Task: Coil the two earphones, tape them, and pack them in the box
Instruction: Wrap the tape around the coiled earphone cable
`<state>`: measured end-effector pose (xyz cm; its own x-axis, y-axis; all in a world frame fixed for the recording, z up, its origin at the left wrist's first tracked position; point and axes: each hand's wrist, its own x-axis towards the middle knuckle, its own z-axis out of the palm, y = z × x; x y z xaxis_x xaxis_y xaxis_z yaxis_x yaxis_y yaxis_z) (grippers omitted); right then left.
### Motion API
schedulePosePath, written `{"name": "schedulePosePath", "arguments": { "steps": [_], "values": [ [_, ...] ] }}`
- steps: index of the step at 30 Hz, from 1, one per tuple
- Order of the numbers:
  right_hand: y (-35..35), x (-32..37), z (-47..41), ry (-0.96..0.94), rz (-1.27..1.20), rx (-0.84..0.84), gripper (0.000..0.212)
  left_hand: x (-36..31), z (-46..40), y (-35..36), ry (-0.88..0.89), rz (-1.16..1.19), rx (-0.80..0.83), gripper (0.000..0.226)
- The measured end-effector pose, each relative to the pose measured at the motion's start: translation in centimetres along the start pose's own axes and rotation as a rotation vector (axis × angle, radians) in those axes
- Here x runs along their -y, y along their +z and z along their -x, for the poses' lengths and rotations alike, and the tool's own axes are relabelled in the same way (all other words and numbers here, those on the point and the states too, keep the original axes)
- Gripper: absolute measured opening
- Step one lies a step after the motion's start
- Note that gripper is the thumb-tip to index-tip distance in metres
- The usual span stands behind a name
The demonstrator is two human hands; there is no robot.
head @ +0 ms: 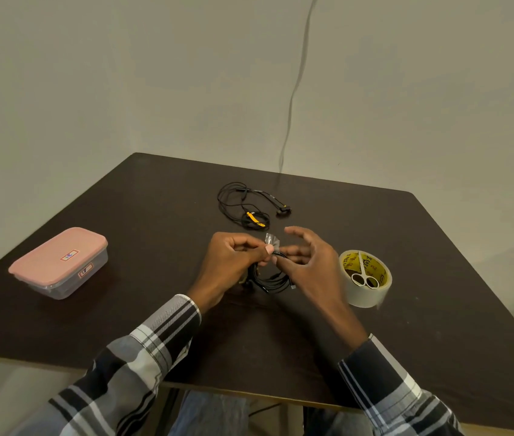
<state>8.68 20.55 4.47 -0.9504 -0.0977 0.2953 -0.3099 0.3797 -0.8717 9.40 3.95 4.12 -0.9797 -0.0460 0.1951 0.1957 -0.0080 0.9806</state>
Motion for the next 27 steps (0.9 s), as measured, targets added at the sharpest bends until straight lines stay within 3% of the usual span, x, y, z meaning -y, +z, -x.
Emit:
{"name": "schedulePosePath", "arguments": {
  "steps": [5, 11, 14, 19, 27],
  "values": [
    [-0.12, -0.04, 0.26, -0.181, 0.133, -0.025, 0.033, -0.19, 0.04, -0.08, -0.04, 0.037, -0.022, 0.009],
    [0.17, -0.45, 0.23, -0.277, 0.206, -0.083, 0.025, -0.52, 0.27, 0.02, -0.039, 0.018, -0.054, 0.022],
    [0.22, -0.6, 0.14, -0.288, 0.243, -0.099, 0.024, -0.73, 0.43, -0.19, 0.053, -0.144, -0.014, 0.035],
    [0.35, -0.61, 0.21, -0.342, 0.315, -0.092, 0.026, -0.7, 0.44, -0.31, 0.33, -0.584, -0.008, 0.029],
    [0.2, -0.61, 0.36, -0.365, 0.333, -0.114, 0.02, -0.41, 0.21, -0.26, 0.407, -0.728, -0.023, 0.013]
  ]
}}
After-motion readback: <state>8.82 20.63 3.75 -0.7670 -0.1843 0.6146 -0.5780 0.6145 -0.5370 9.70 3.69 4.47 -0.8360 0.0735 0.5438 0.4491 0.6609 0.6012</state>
